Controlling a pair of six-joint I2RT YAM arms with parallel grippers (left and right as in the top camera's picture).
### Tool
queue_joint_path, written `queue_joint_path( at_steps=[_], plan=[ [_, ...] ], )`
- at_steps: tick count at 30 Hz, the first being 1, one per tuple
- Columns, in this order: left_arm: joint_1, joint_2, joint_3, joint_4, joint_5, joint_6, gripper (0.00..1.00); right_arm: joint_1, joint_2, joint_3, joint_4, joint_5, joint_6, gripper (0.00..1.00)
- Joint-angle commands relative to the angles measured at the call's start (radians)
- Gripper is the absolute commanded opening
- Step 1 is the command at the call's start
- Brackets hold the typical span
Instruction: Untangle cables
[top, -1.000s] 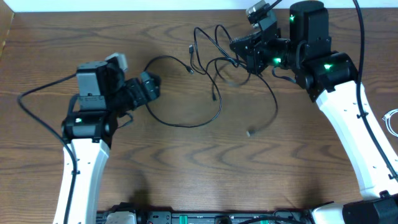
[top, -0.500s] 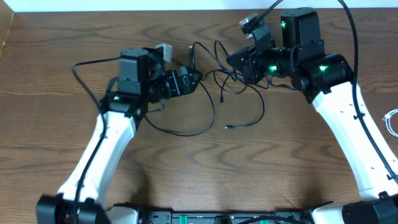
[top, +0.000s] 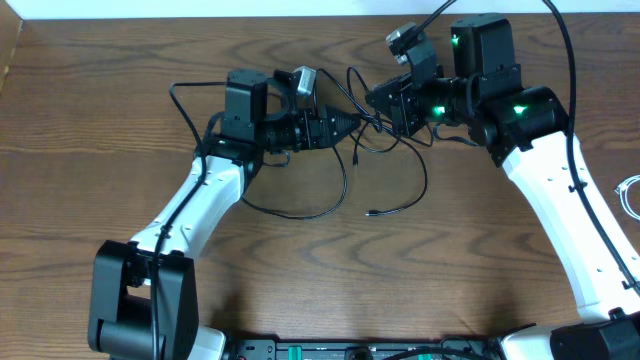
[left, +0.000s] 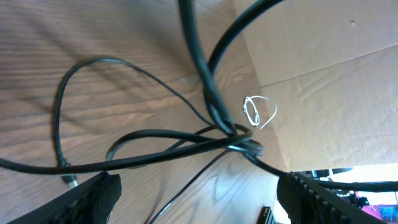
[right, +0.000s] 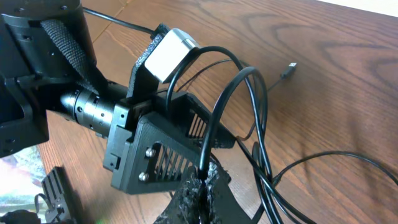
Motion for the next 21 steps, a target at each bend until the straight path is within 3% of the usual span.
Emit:
queue_joint_path(
  at_steps=[1,6,7,8,14,21],
  plan=[
    [-0.022,0.007,-0.002,0.020,-0.019,-0.005,0.86,0.001,-0.007,0.000,0.003,-0.009,0.010,0.01],
    [-0.031,0.007,-0.002,0.019,-0.099,-0.005,0.77,-0.007,-0.007,0.000,0.002,-0.010,0.014,0.01],
    [-0.031,0.007,-0.002,0.019,-0.117,-0.005,0.72,-0.009,-0.007,0.000,0.002,-0.010,0.014,0.01],
    [-0.031,0.007,-0.002,0.019,-0.140,-0.006,0.65,-0.011,-0.008,0.000,0.002,-0.010,0.017,0.01],
    [-0.027,0.006,-0.002,0.019,-0.156,-0.006,0.08,-0.026,-0.008,0.000,0.000,0.053,0.017,0.01],
    [0.097,-0.069,-0.002,-0.024,-0.156,-0.017,0.07,-0.102,-0.008,0.000,-0.074,0.392,0.078,0.01]
  ],
)
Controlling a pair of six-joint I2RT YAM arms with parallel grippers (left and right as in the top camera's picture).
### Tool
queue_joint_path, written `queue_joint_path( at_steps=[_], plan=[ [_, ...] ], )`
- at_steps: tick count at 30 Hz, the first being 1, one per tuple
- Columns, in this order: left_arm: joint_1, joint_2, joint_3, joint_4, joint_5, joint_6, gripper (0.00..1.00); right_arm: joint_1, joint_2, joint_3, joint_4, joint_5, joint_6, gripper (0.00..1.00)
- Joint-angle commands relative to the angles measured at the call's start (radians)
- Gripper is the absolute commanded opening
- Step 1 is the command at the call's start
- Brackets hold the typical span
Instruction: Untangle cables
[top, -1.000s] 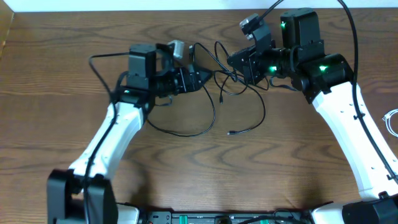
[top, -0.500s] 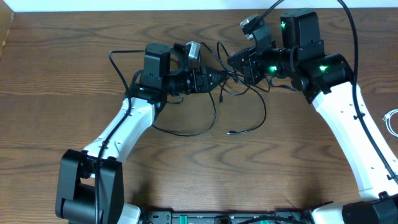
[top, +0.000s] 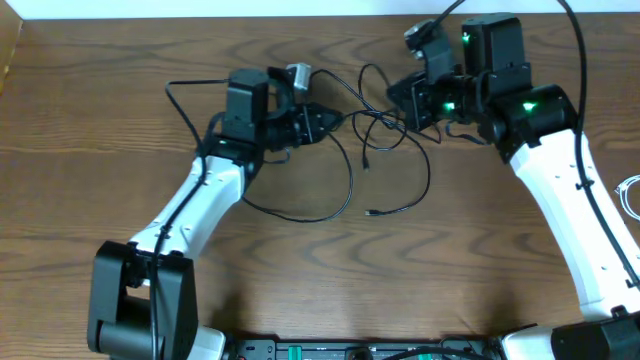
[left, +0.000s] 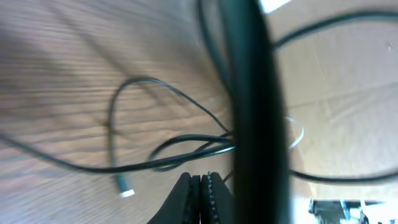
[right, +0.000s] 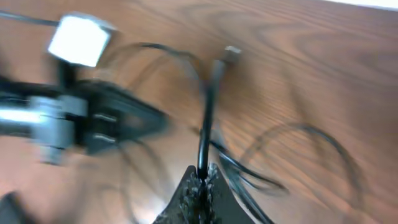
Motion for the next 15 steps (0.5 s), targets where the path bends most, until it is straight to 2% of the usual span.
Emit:
queue_joint_path(
  at_steps=[1,11,15],
  plan=[
    [0.107,-0.085,-0.002,-0.039,-0.011,-0.005,0.07,-0.061,-0.008,0.000,-0.033,0.242,0.058,0.01],
    [0.461,-0.270,-0.002,-0.193,-0.011,-0.006,0.07,-0.260,-0.008,0.000,-0.136,0.454,0.089,0.01],
    [0.560,-0.289,-0.002,-0.198,-0.007,-0.070,0.07,-0.319,-0.008,0.000,-0.179,0.594,0.112,0.01]
  ],
)
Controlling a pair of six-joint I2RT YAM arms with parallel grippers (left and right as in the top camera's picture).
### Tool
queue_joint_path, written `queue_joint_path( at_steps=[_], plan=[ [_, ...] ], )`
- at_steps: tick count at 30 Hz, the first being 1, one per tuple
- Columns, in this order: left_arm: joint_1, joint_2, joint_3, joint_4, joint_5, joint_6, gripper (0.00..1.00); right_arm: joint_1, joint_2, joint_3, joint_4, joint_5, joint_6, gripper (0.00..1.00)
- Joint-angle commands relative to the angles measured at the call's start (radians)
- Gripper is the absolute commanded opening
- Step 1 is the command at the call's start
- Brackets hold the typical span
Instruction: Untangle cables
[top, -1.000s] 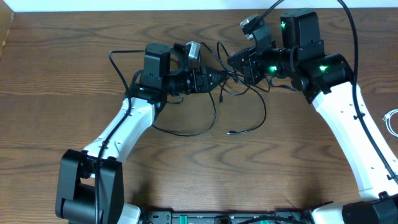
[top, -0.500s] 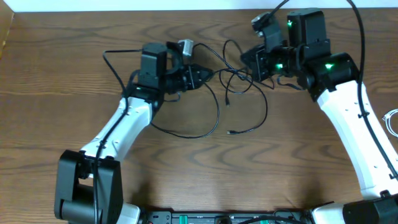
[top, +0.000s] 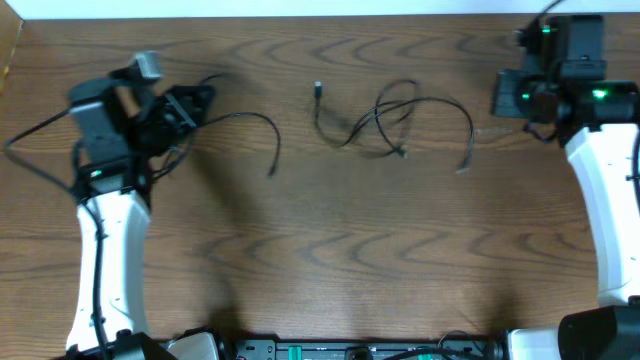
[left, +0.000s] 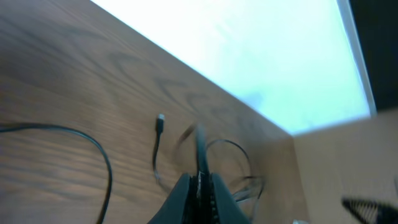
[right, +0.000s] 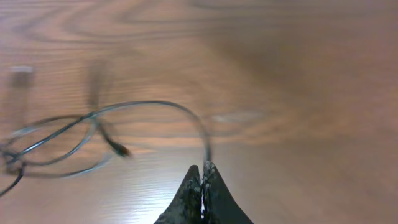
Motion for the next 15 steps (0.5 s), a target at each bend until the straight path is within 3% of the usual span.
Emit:
queue_joint_path(
  at_steps=[1,5,10,13,15],
  plan=[
    [0.071,-0.012,-0.002,-0.003,0.003,-0.074,0.07,-0.048,-0.008,0.000,-0.027,0.190,0.050,0.01],
    [0.098,-0.010,-0.002,-0.003,0.077,-0.084,0.07,-0.090,-0.008,0.000,-0.032,0.082,0.052,0.01],
    [0.058,-0.010,-0.002,-0.003,0.103,-0.084,0.07,-0.073,-0.001,-0.001,-0.002,-0.417,-0.091,0.02],
    [0.023,-0.010,-0.002,-0.002,0.103,-0.080,0.07,-0.034,0.020,-0.001,0.013,-0.621,-0.192,0.20],
    [0.004,-0.010,-0.002,-0.002,0.103,-0.076,0.08,-0.001,0.039,-0.002,0.018,-0.646,-0.219,0.23]
  ],
)
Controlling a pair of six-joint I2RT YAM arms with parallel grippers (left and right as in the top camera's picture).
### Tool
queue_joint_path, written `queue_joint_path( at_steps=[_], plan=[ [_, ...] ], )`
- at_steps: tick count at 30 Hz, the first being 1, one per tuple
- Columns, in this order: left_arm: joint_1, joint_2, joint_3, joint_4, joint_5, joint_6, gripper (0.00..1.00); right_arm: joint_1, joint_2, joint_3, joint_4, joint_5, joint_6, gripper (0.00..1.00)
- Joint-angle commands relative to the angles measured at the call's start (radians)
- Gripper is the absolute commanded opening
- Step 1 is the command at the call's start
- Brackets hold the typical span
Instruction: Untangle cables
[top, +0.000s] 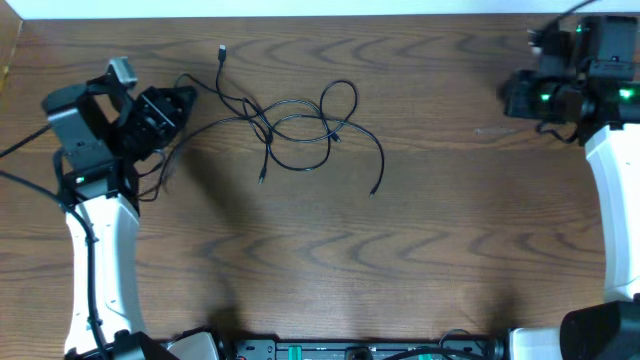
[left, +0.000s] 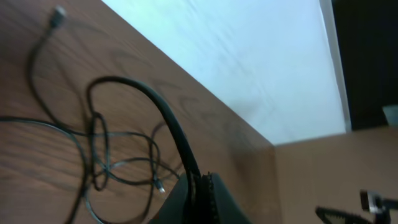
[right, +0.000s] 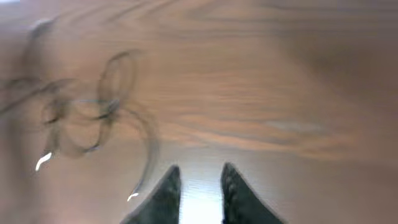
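Note:
A loose tangle of thin black cables (top: 330, 127) lies on the brown table, left of the middle, with plug ends at the back (top: 221, 48) and front right (top: 373, 190). My left gripper (top: 185, 100) is at the far left, shut on a thicker black cable (left: 163, 112) that arches out from between its jaws (left: 200, 186) toward the tangle (left: 99, 158). My right gripper (top: 508, 97) is far off at the back right. In its wrist view the gripper (right: 198, 186) is open with nothing between the fingers, and the tangle (right: 93, 109) is blurred in the distance.
The table's back edge (top: 320, 14) meets a white wall. A cardboard panel (top: 8, 55) stands at the back left corner. The left arm's own lead (top: 25, 140) trails off the left edge. Bare wood (top: 450, 220) separates the tangle from the right arm.
The right gripper was shut and is now open. The cable bunch lay right of the middle and now sits further left, nearer the left gripper, which stays shut on its cable.
First both grippers were close together over the tangle at the back middle, left open, right shut on a cable. Then both were shut on cables. Then the arms stood far apart with the cables strung out between. Now the right is open.

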Motion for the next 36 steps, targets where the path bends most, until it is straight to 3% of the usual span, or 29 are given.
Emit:
queue_joint_path(
  at_steps=[1,6,11,19,29,36],
  plan=[
    [-0.036,-0.008,-0.002,-0.001,0.030,0.013,0.07,0.069,0.047,-0.002,0.008,-0.245,-0.113,0.24],
    [-0.048,-0.008,-0.002,0.000,0.039,0.022,0.07,0.208,0.153,-0.002,0.063,-0.249,-0.115,0.27],
    [-0.048,-0.008,-0.002,0.072,0.186,0.021,0.07,0.342,0.251,-0.002,0.183,-0.257,-0.115,0.34],
    [-0.048,-0.042,-0.001,0.195,0.406,-0.036,0.07,0.539,0.336,-0.002,0.526,-0.166,-0.027,0.64],
    [-0.048,-0.110,-0.001,0.502,0.521,-0.316,0.07,0.658,0.384,-0.002,0.649,-0.008,0.022,0.68],
    [-0.048,-0.135,-0.001,0.544,0.526,-0.370,0.07,0.677,0.396,-0.002,0.712,0.088,0.125,0.67]
  ],
)
